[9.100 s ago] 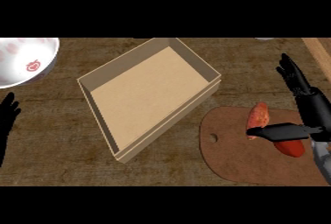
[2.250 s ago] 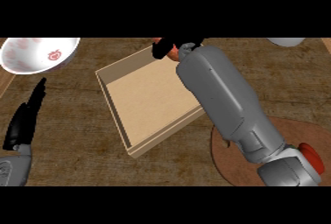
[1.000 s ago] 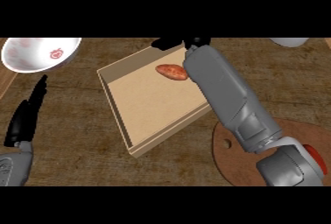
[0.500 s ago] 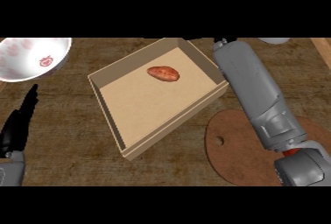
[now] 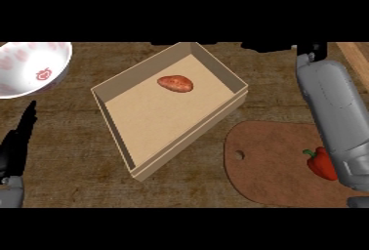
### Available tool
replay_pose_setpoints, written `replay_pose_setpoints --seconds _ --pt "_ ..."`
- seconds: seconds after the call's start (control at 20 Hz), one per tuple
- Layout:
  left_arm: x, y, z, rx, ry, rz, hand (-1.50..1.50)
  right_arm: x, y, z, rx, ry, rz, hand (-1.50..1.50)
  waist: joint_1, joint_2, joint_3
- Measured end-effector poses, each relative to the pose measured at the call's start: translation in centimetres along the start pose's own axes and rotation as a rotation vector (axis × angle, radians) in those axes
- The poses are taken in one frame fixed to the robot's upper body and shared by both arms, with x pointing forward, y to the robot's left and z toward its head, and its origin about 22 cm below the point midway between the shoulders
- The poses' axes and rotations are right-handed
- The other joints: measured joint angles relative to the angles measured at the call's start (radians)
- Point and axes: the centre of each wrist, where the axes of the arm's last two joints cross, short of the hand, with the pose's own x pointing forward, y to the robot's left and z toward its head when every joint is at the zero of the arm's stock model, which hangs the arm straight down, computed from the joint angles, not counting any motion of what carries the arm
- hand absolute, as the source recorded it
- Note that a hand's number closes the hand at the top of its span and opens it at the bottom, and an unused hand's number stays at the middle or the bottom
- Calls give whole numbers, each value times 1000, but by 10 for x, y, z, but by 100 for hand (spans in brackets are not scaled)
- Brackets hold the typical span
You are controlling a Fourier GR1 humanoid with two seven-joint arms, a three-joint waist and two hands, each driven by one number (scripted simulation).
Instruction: Pick the sweet potato from the cutting board and place it in the cardboard box
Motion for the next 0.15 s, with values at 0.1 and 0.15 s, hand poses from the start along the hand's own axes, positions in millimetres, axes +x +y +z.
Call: replay_pose_setpoints --seconds 0.1,0.15 --pt "-2 1 -1 -3 -2 -3 0 -8 -26 2 21 5 14 -150 -2 0 0" --pt "0 2 0 -6 -4 -1 0 -12 -36 6 33 7 25 -150 -3 0 0"
